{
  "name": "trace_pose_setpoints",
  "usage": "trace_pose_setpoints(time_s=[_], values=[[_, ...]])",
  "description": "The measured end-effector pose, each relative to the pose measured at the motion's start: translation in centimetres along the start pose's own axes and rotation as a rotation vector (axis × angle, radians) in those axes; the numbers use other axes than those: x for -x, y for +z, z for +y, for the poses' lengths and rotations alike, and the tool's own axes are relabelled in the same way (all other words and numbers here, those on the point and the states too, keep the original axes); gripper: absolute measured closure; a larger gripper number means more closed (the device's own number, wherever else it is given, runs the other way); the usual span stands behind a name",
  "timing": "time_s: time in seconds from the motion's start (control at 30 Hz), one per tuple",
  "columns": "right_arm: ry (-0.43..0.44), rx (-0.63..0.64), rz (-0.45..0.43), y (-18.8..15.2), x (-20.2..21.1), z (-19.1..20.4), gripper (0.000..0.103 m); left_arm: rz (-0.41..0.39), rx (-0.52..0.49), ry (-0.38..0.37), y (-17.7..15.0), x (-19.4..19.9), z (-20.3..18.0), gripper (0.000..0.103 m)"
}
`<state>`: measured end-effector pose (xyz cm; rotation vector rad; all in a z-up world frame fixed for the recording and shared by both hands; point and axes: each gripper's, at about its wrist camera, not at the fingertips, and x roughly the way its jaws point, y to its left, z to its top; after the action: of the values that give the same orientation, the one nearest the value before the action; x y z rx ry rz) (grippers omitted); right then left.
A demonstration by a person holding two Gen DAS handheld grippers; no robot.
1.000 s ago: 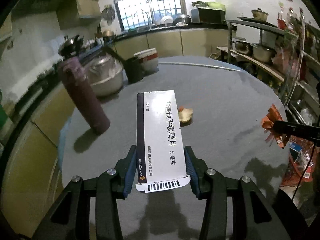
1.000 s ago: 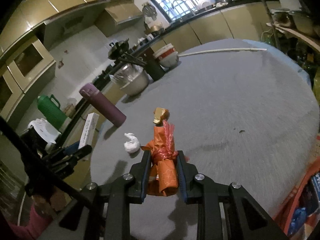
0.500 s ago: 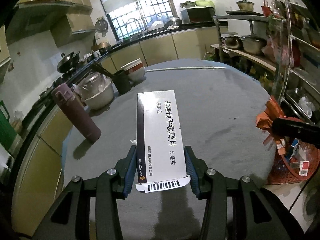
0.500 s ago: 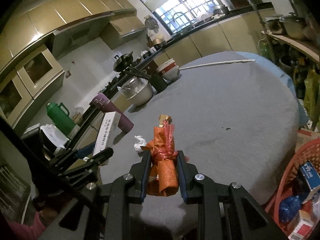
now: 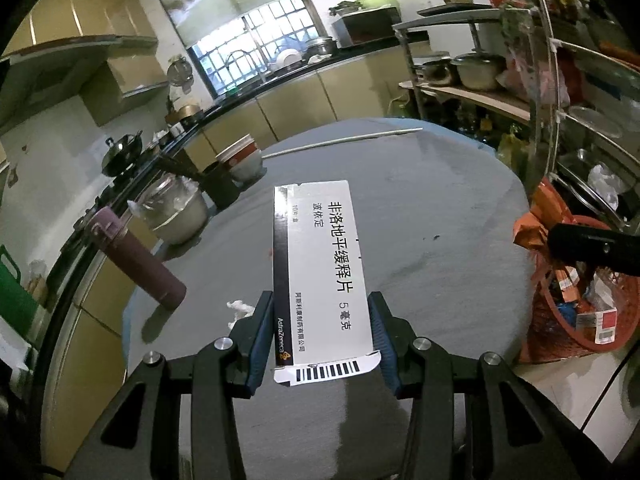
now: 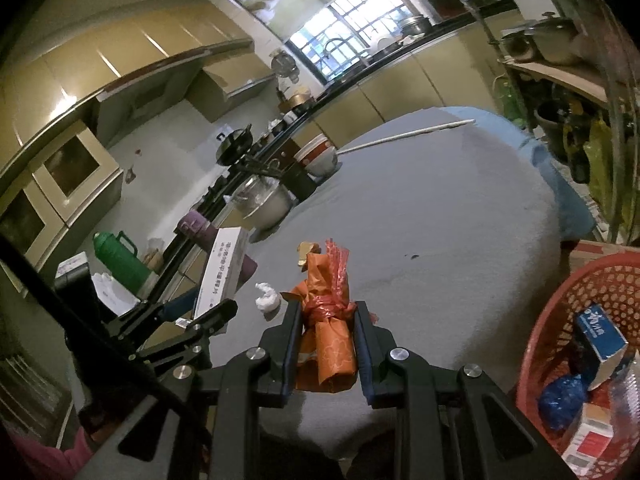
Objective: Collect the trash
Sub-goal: 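Carry the white box and orange bag over the red basket with both tools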
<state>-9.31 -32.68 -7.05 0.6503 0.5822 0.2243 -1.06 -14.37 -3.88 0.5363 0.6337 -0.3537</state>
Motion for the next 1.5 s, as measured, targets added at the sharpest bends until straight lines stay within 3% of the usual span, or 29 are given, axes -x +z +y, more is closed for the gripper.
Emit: trace_pose_setpoints(time_s=[1.5], values=[[-0.146,-0.224,-0.169,-1.8,12.5,-10.5,0.076,-0.057,-0.207,-0.076,4.0,1.8,-11.8,0.055]])
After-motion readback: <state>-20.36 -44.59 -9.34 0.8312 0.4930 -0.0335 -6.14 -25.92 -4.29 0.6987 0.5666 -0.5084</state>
